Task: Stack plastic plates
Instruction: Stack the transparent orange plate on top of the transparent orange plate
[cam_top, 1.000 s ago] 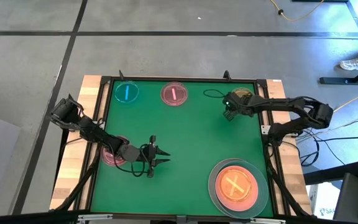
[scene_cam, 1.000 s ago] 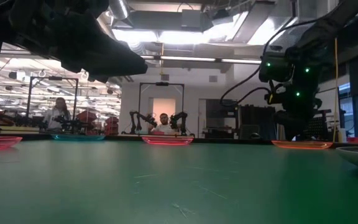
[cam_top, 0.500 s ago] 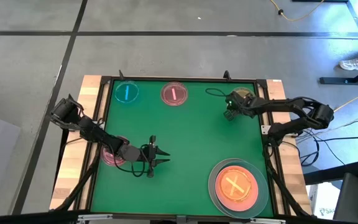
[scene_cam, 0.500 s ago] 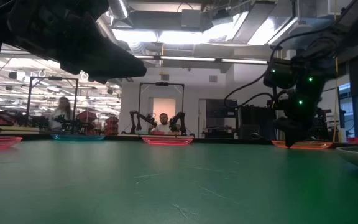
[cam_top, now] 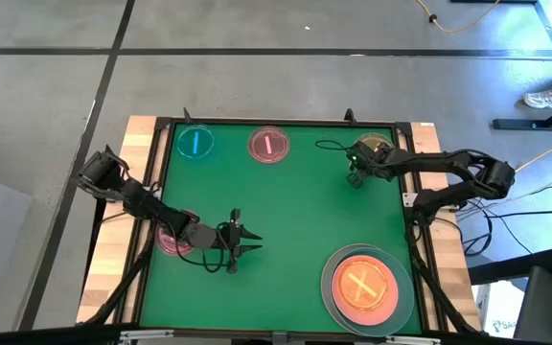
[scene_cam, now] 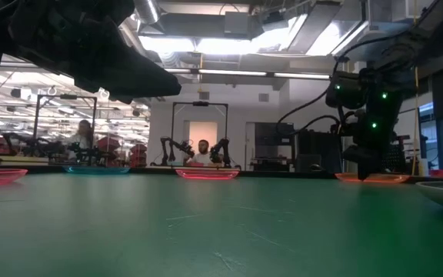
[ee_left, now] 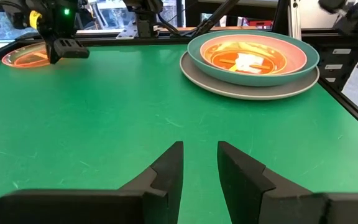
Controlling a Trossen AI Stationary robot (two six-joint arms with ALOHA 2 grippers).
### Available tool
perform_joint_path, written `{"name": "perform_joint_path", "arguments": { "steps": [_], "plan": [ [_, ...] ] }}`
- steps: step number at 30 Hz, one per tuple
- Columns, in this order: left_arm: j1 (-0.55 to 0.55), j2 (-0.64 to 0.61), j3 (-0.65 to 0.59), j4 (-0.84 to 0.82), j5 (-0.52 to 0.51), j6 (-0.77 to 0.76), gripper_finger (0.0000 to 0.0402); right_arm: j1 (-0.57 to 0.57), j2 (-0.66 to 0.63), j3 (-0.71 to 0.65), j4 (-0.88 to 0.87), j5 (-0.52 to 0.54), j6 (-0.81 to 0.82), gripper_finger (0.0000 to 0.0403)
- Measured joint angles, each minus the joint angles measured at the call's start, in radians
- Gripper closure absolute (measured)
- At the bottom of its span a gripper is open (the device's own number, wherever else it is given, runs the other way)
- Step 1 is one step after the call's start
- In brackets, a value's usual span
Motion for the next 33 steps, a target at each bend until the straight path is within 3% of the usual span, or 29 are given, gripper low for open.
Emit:
{"name": "perform_joint_path", "arguments": {
  "steps": [5,12,18,23,33],
  "plan": [
    [0.000,0.000,0.000,0.000,0.000,0.000,0.0310,0.093,-0.065,0.077,-0.164,0.020,0.026,0.0399],
    [0.000,0.000,0.000,0.000,0.000,-0.001,0.0310,0.306,-0.188,0.203,-0.449,0.009,0.188,0.0400],
    [0.000,0.000,0.000,0.000,0.000,-0.002,0.0310,0.514,-0.257,0.321,-0.628,-0.113,0.335,0.0400],
    [0.000,0.000,0.000,0.001,0.000,-0.003,0.0310,0.697,-0.269,0.404,-0.680,-0.234,0.430,0.0401],
    [0.000,0.000,0.000,0.008,0.000,-0.004,0.0310,1.045,-0.268,0.491,-0.659,-0.300,0.734,0.0400]
  ]
}}
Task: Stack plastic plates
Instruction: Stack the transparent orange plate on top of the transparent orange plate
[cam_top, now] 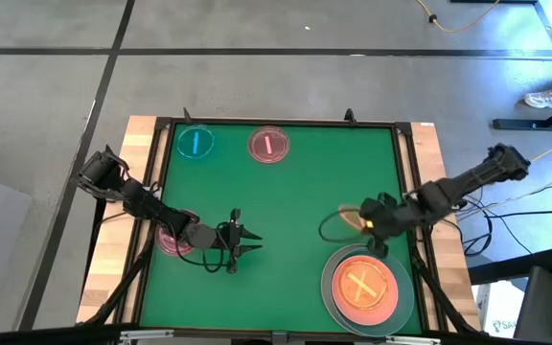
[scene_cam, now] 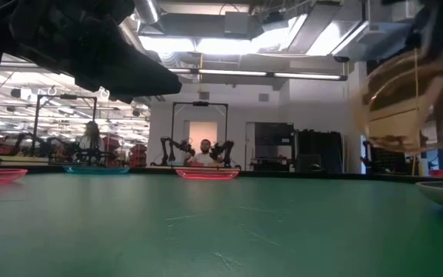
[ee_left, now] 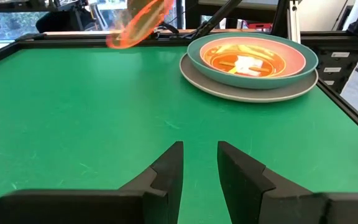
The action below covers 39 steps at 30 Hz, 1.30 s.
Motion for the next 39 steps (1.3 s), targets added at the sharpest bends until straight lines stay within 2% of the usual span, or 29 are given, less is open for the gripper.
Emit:
{"name": "perform_joint_path", "arguments": {
  "steps": [5,7,10,13,17,26,39],
  "plan": [
    [0.000,0.000,0.000,0.002,0.000,-0.005,0.0310,0.159,0.000,0.047,0.020,-0.015,0.209,0.0400],
    [0.000,0.000,0.000,0.017,0.000,-0.006,0.0310,0.220,0.000,0.068,0.073,-0.054,0.294,0.0400],
    [0.000,0.000,0.000,0.035,0.000,-0.005,0.0310,0.309,0.002,0.089,0.190,-0.034,0.389,0.0400],
    [0.000,0.000,0.000,0.038,0.000,-0.006,0.0310,0.381,0.026,0.089,0.273,0.021,0.435,0.0400],
    [0.000,0.000,0.000,0.038,0.000,-0.007,0.0310,0.430,0.100,0.089,0.308,0.034,0.447,0.0400],
    [0.000,0.000,0.000,0.039,-0.005,-0.007,0.0310,0.405,0.257,0.088,0.306,-0.011,0.382,0.0400],
    [-0.001,0.000,0.000,0.038,0.002,-0.005,0.0310,0.329,0.341,0.088,0.346,-0.087,0.260,0.0397]
  ]
}}
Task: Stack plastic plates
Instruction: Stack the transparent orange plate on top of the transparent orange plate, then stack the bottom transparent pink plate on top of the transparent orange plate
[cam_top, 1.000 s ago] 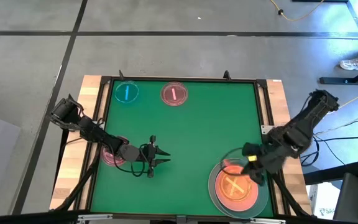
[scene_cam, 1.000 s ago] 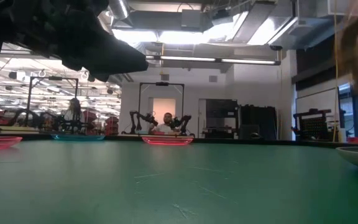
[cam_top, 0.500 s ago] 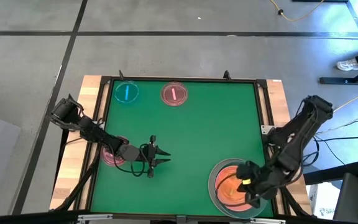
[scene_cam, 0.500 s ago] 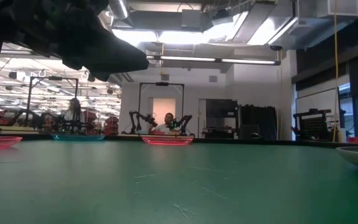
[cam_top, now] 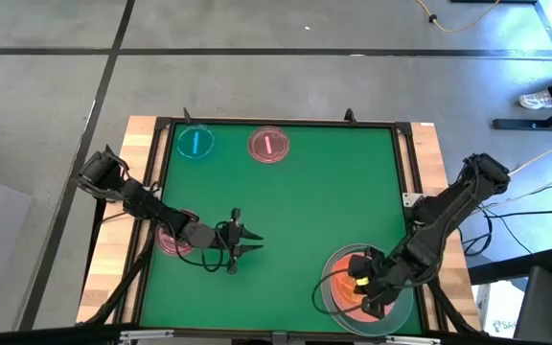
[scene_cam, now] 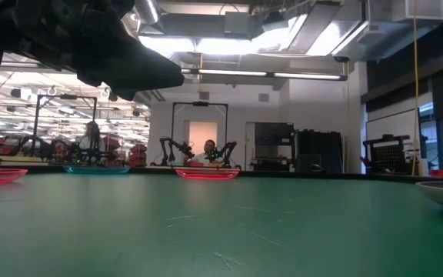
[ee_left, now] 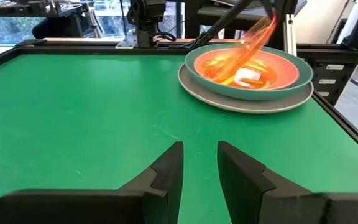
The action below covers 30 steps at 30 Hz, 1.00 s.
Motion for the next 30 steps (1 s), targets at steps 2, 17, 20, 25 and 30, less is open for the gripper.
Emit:
{"name": "perform_joint_path", "arguments": {
  "steps": [2,17,20,25,30],
  "plan": [
    [0.000,0.000,0.000,0.000,0.002,0.000,0.0310,0.000,0.012,0.000,-0.002,-0.001,-0.003,0.0386],
    [0.000,0.000,0.000,-0.001,0.027,0.001,0.0310,-0.021,0.031,0.000,0.104,-0.002,-0.176,0.0245],
    [0.000,0.000,0.000,-0.016,0.066,0.001,0.0310,-0.026,0.034,0.000,0.153,0.185,-0.357,0.0244],
    [0.000,-0.104,0.001,-0.230,0.098,-0.081,0.0310,-0.025,0.036,-0.032,0.232,0.517,-0.562,0.0251],
    [-0.026,-0.271,0.000,-0.577,0.098,-0.274,0.0310,-0.025,0.036,-0.105,0.344,0.676,-0.641,0.0252]
  ]
}}
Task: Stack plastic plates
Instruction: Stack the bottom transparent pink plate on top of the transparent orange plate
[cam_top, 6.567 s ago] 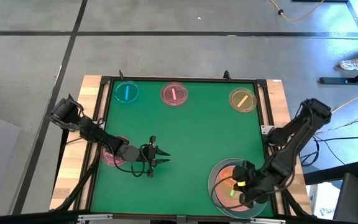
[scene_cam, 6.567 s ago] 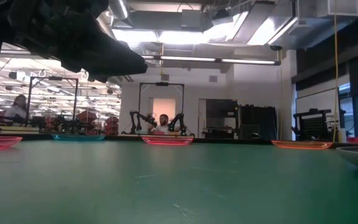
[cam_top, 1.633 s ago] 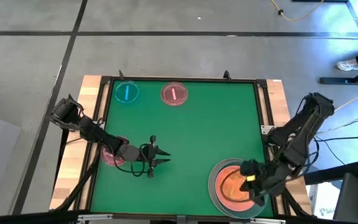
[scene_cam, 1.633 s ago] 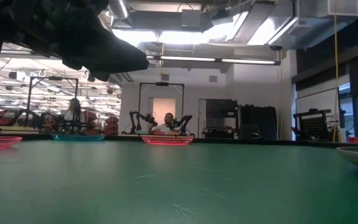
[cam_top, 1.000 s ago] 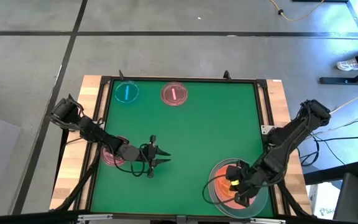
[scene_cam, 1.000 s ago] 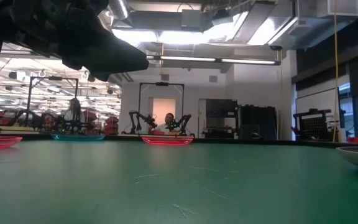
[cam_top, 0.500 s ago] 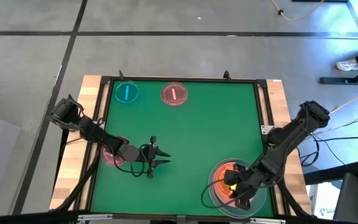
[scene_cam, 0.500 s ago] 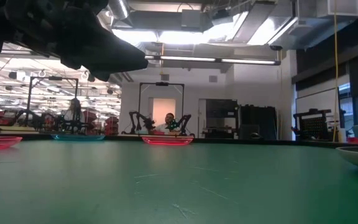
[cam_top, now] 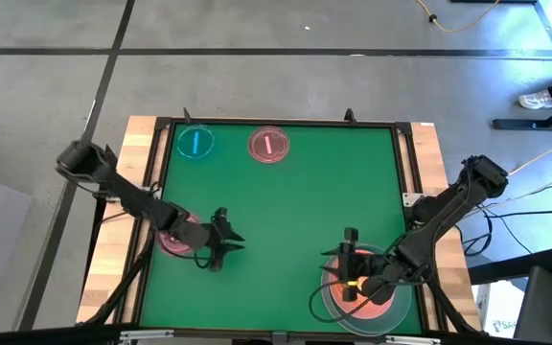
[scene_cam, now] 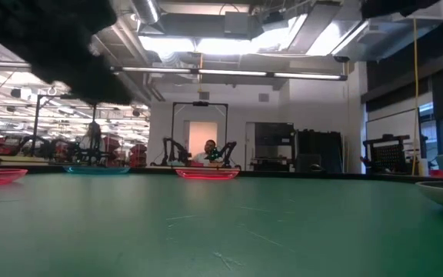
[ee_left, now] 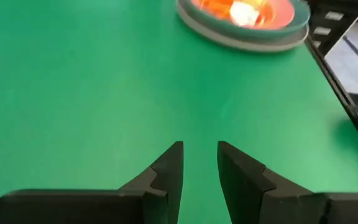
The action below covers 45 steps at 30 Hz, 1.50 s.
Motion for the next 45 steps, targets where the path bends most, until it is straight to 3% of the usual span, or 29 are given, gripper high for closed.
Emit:
{"name": "perform_joint_path", "arguments": {
  "steps": [5,9,14,21,30,45],
  "plan": [
    [-0.024,-0.112,0.000,-0.270,0.046,-0.232,0.0310,-0.004,0.000,-0.069,0.096,0.092,-0.022,0.0252],
    [-0.050,-0.121,0.038,-0.415,0.070,-0.293,0.0310,-0.035,0.000,-0.088,0.123,0.088,-0.044,0.0253],
    [-0.081,-0.083,0.208,-0.676,0.023,-0.314,0.0310,-0.073,0.000,-0.088,0.126,0.039,-0.044,0.0253],
    [-0.119,0.033,0.384,-1.103,0.078,-0.615,0.0310,-0.071,0.000,-0.088,0.123,0.031,-0.044,0.0253],
    [-0.134,0.202,0.360,-1.156,0.285,-0.746,0.0310,-0.071,0.000,-0.088,0.122,0.023,-0.044,0.0253],
    [-0.099,0.277,0.360,-1.206,0.293,-0.742,0.0310,-0.071,0.000,-0.088,0.121,0.024,-0.044,0.0253]
  ]
}}
